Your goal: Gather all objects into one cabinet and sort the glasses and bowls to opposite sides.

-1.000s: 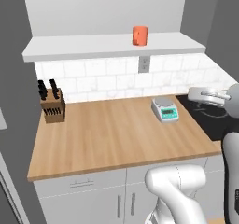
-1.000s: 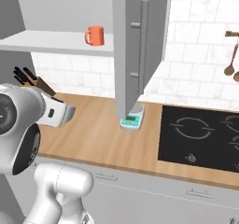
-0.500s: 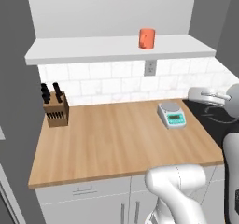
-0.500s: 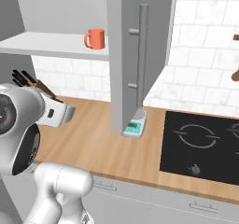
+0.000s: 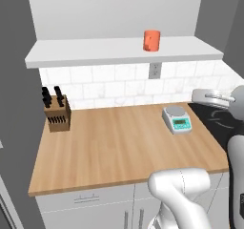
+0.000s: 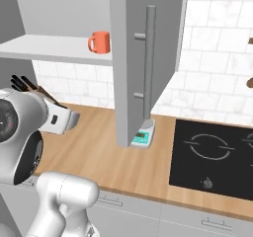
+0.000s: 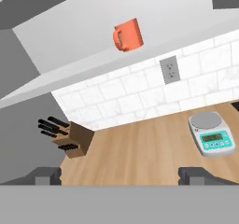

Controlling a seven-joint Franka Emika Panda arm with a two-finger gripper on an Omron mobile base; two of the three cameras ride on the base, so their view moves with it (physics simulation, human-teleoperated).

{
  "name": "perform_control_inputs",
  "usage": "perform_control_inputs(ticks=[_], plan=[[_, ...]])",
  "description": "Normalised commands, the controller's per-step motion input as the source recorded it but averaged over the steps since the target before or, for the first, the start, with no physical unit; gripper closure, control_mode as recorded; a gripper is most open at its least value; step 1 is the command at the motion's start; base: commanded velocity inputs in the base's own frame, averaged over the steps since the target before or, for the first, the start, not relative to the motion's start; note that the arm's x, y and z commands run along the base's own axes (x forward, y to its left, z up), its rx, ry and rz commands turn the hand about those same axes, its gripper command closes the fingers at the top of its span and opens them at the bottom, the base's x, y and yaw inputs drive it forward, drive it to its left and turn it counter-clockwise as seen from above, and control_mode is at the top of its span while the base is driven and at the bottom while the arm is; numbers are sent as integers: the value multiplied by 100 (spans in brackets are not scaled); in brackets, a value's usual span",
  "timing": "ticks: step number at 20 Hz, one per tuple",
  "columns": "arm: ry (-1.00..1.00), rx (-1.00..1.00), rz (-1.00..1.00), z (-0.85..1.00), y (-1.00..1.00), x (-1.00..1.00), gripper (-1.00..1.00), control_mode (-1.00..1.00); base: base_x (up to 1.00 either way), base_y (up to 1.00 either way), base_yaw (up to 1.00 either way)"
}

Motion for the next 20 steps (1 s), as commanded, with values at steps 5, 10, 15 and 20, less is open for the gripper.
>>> perform_control_inputs(ticks=[5,10,15,20], plan=[[0,0,0,0,0,0,-100,100,-1,6,0],[-3,-3,0,23,18,-6,-100,-100,0,0,0],[-12,-5,0,75,40,-43,-100,-100,0,0,0],[1,0,0,78,13,19,-100,-100,0,0,0]])
